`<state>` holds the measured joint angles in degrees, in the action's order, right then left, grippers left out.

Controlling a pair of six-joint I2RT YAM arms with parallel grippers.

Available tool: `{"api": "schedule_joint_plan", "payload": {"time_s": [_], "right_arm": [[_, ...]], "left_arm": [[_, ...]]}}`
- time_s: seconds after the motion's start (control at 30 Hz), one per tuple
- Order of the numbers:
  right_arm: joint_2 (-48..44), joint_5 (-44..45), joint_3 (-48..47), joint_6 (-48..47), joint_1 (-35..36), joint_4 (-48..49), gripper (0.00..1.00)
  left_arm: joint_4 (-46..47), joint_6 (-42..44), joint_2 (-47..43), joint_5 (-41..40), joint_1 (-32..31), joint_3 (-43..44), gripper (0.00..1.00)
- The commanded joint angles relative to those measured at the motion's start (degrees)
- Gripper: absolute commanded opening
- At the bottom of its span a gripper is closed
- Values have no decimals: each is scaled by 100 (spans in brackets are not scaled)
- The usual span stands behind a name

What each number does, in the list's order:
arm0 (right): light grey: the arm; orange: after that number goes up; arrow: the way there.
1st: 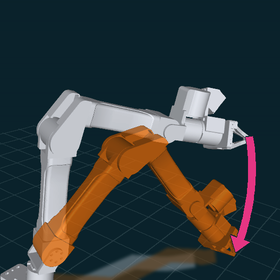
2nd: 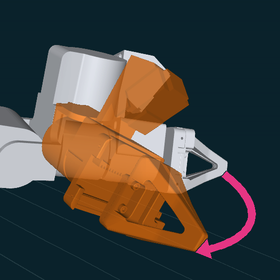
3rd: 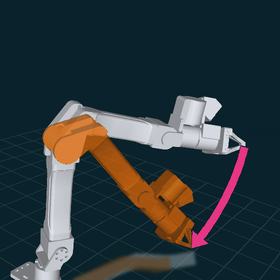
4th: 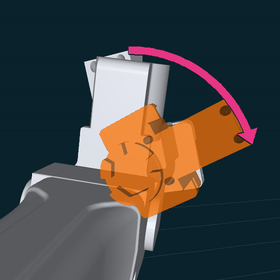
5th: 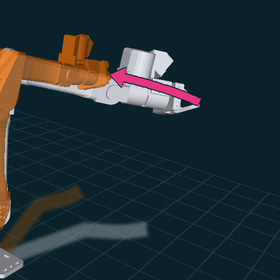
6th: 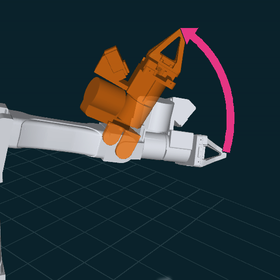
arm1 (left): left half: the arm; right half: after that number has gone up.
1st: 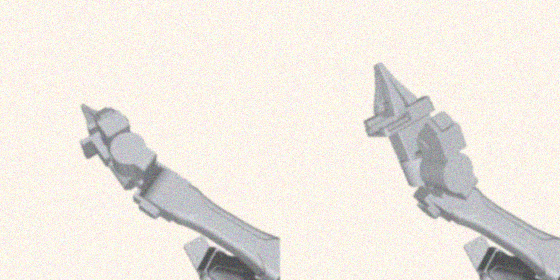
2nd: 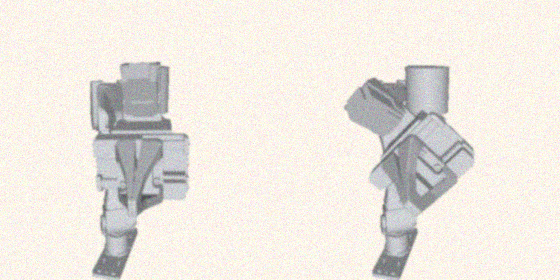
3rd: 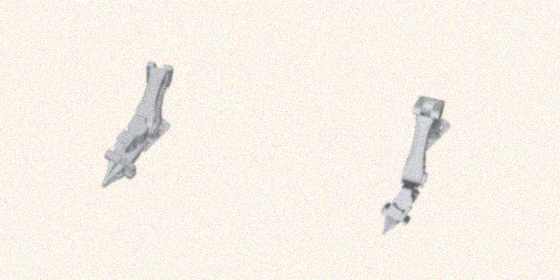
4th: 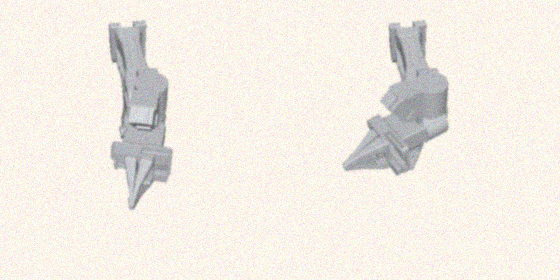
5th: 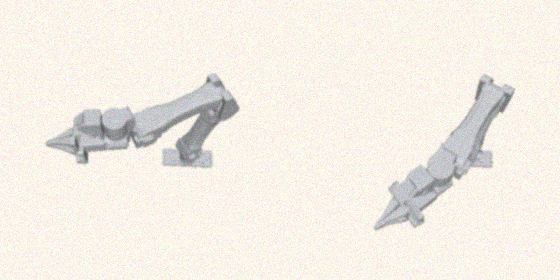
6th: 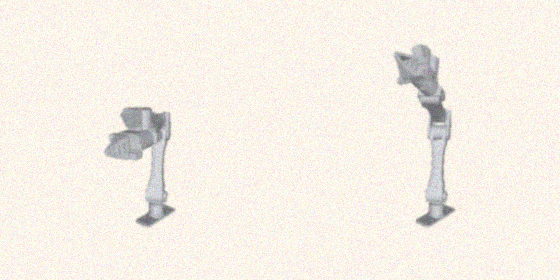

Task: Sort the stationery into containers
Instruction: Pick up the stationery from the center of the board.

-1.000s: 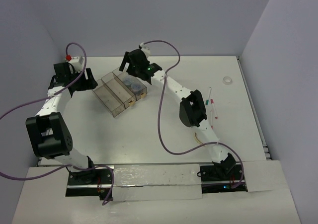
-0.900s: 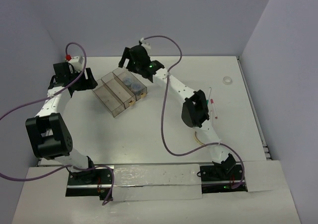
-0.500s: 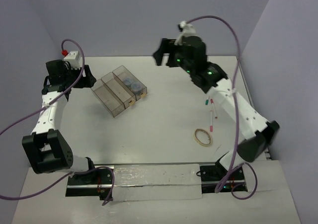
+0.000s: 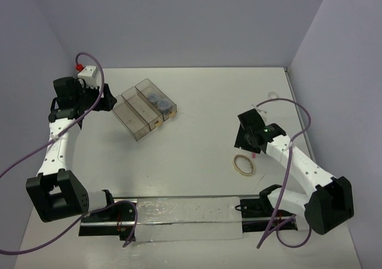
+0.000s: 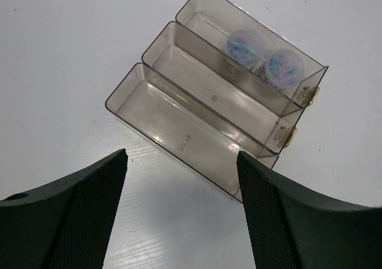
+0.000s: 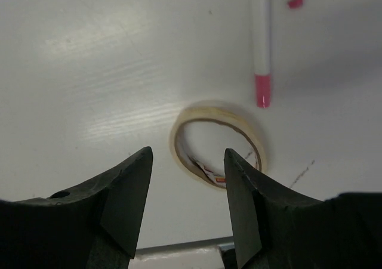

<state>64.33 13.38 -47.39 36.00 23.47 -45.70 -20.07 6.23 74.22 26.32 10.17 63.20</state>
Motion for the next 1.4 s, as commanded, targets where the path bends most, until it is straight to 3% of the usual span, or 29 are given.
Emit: {"api": "schedule_joint_plan", "payload": {"time_s": [0.0,0.37,0.53,0.97,1.03,1.13,1.2,1.27,1.37], "right_arm": [[-621,85,508,702,3,-368,58],[-765,700,1041,1917,-158,-762,58],[-411,333,1487,1788,-150,-237,56],[-101,319,1524,1803,-255,53,56],[-35,215,1610,1812,-255,222,53],[56,86,1683,1797,-258,354,29],[18,-5,1716,1766,-255,403,6],[-83,-142,1752,1692,-255,450,0],[-284,-193,1817,1669,-255,488,0]], "left_arm": [[45,109,-297,199,15,-147,81],[-7,-7,-419,420,22,-172,82],[171,45,-681,381,72,-291,83],[214,-149,-670,646,279,-170,84],[190,-133,-696,638,307,-146,84],[161,-99,-745,646,362,-118,84],[173,-102,-781,652,383,-115,84],[179,-105,-786,655,398,-115,84],[167,-112,-759,685,398,-115,84]]}}
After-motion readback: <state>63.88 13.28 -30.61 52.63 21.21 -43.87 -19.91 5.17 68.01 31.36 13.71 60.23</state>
